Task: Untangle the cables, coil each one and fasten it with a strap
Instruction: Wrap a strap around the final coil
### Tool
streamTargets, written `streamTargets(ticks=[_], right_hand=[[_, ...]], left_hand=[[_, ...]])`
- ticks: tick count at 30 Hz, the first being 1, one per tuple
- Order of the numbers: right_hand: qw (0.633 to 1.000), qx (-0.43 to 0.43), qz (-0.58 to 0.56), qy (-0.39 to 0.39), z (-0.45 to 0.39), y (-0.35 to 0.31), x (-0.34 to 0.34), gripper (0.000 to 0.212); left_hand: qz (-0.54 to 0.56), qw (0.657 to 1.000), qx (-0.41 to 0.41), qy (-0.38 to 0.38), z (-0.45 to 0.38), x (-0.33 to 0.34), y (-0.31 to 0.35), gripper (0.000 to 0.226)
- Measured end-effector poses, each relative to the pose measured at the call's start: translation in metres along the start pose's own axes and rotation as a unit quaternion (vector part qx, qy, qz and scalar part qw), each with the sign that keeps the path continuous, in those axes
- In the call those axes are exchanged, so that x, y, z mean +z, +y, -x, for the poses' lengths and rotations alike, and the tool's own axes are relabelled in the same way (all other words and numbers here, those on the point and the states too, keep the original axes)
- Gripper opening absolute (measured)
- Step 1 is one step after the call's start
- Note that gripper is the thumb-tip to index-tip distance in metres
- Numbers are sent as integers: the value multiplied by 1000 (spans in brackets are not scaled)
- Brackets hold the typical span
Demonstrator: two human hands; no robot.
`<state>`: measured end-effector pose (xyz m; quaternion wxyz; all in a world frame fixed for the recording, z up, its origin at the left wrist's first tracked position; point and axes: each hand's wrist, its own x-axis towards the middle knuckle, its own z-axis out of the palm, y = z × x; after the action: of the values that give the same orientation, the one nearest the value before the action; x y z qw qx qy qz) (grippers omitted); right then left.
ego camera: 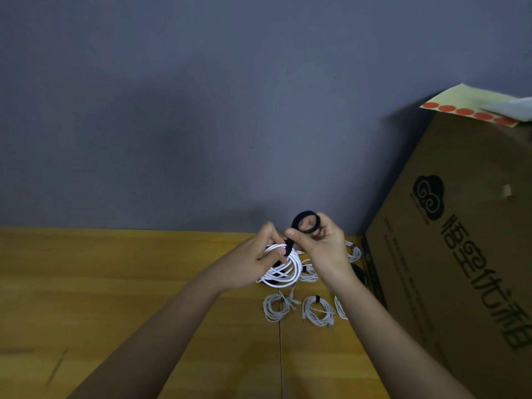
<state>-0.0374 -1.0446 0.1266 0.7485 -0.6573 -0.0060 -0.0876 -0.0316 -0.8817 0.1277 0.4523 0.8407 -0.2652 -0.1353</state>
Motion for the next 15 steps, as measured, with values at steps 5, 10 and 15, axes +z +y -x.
streamTargets(ticks=[5,10,15], right_hand=[[997,-52,53,27,0,0,-1,27],[995,-58,75,16,0,-2,-3,27],[1000,-8,15,-4,-15,-13,-9,28]], left_hand=[[23,1000,-4,20,-3,3,0,11],[13,1000,-9,21,-6,4,0,4],[14,999,15,28,-5,0,3,1]])
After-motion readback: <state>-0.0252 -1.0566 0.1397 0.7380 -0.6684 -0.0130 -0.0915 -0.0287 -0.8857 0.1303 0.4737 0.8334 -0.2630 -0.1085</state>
